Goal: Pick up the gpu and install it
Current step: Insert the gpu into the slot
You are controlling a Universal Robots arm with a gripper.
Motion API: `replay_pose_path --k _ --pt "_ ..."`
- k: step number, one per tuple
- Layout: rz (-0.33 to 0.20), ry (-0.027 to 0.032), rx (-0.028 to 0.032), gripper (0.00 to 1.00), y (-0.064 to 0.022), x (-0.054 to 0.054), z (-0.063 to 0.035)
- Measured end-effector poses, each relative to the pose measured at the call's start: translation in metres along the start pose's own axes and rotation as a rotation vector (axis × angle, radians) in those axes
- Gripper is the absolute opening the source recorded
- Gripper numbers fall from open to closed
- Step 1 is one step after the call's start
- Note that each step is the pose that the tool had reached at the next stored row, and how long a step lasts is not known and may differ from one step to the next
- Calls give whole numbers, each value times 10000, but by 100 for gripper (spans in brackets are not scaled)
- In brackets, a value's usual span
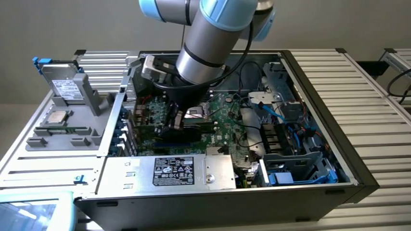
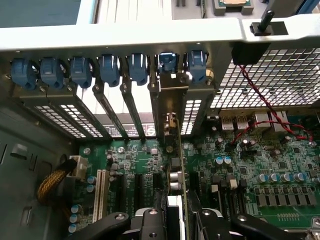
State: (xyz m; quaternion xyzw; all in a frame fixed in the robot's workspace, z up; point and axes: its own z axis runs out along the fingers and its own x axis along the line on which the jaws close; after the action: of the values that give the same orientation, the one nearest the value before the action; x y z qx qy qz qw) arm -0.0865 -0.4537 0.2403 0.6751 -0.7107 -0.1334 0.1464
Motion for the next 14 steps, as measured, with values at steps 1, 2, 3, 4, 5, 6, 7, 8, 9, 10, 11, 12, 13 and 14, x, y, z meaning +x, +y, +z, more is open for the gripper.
replay_pose_path --k 1,2,3,4,5,6,7,8,9,10,11,12,13,14 --pt "1 1 -4 28 -8 4 -4" --pt "2 0 -8 28 -17 8 -7" --pt "1 0 -10 28 -24 14 -10" --pt "1 -1 -13 28 -27 19 -11" --pt "7 -1 -13 28 -27 21 -11" --pt "12 -2 -15 28 -26 22 -11" --pt "16 -4 -15 28 -26 23 -11" --pt "19 -7 -15 28 -27 23 -11" --pt "19 -10 -14 28 -24 24 -9" --pt "20 -11 -14 28 -15 24 -5" --pt "19 -11 -12 28 1 25 5" --pt "21 -10 -14 28 15 26 11" --pt "23 -8 -14 28 22 26 14" --pt "24 -8 -15 28 23 27 14"
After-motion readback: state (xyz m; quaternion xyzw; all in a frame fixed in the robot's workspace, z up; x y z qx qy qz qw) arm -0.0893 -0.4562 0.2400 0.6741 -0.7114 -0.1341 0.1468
